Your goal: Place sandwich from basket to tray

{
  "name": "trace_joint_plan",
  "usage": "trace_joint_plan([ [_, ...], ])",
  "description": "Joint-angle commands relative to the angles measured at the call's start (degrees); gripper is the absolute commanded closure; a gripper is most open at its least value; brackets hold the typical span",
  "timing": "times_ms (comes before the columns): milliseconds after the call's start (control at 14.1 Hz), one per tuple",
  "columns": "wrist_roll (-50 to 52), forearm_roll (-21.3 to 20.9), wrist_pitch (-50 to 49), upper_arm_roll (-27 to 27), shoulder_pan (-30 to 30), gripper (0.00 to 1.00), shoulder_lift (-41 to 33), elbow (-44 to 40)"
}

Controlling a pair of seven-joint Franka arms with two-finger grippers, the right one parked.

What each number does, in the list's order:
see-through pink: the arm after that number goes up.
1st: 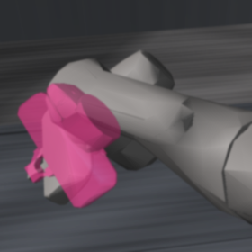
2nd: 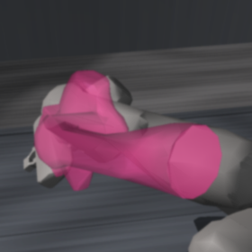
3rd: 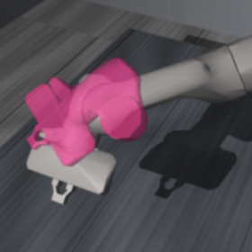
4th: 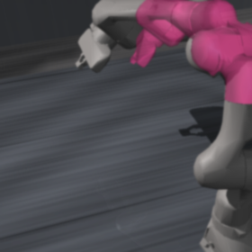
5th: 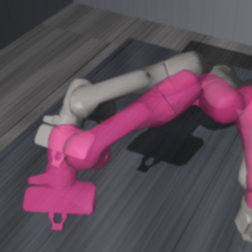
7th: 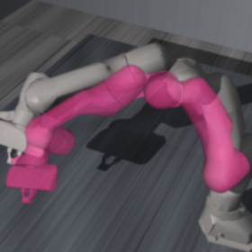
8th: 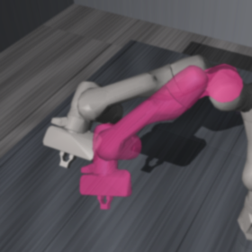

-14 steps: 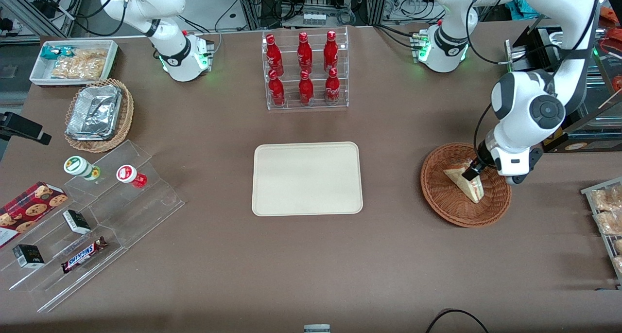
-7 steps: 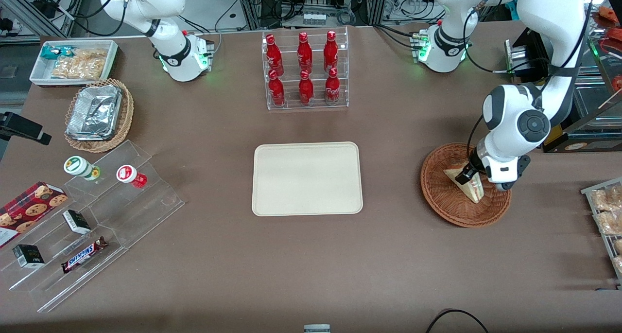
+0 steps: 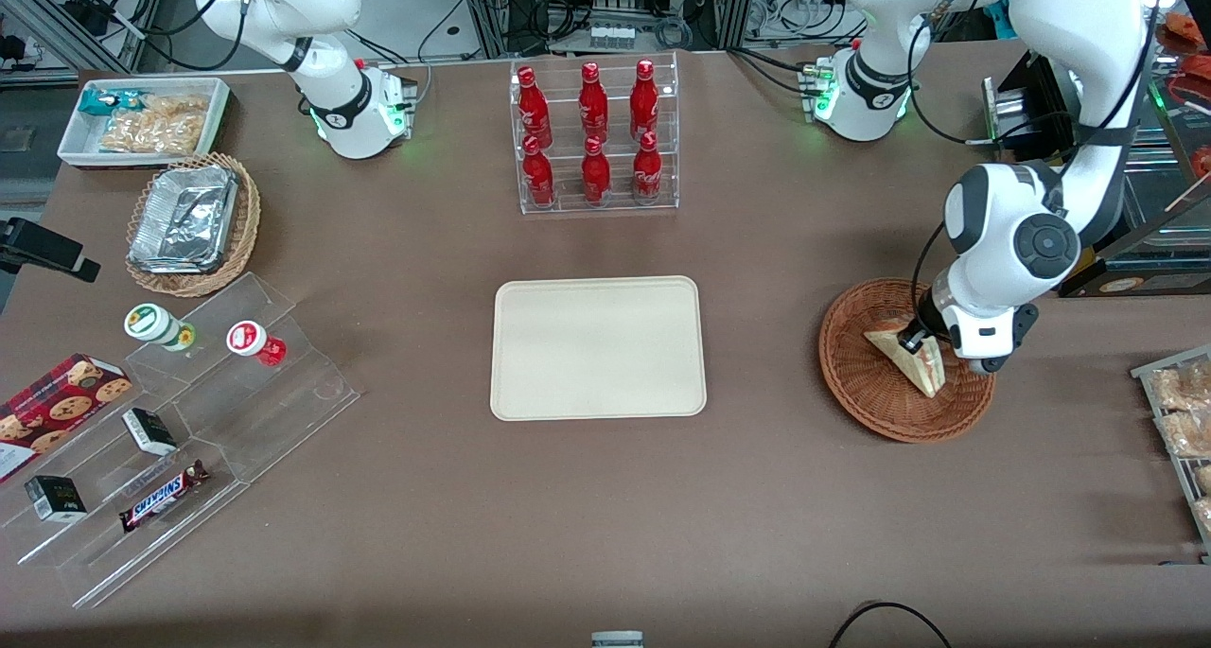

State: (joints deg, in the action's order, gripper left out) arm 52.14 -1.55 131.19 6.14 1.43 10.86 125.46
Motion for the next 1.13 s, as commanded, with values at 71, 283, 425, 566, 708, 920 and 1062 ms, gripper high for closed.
trace_joint_plan([
  [71,-5.26,-0.74,-15.58,0.45,-3.88,0.96,-0.93,-9.78],
  [283,-15.64,-0.65,-18.78,0.62,-9.49,0.96,0.91,-13.92],
  [425,-16.02,-0.47,-17.47,0.71,-13.79,0.96,3.01,-16.02],
  [566,-14.53,-0.30,-17.99,0.62,-19.24,0.99,7.67,-21.29],
  [708,-10.76,-0.39,-17.73,0.62,-23.64,1.00,10.92,-24.72],
  [920,-4.61,0.05,-17.73,0.62,-29.27,1.00,17.68,-32.71],
  [1062,-0.22,0.14,-17.64,0.62,-32.52,1.00,22.34,-38.07],
])
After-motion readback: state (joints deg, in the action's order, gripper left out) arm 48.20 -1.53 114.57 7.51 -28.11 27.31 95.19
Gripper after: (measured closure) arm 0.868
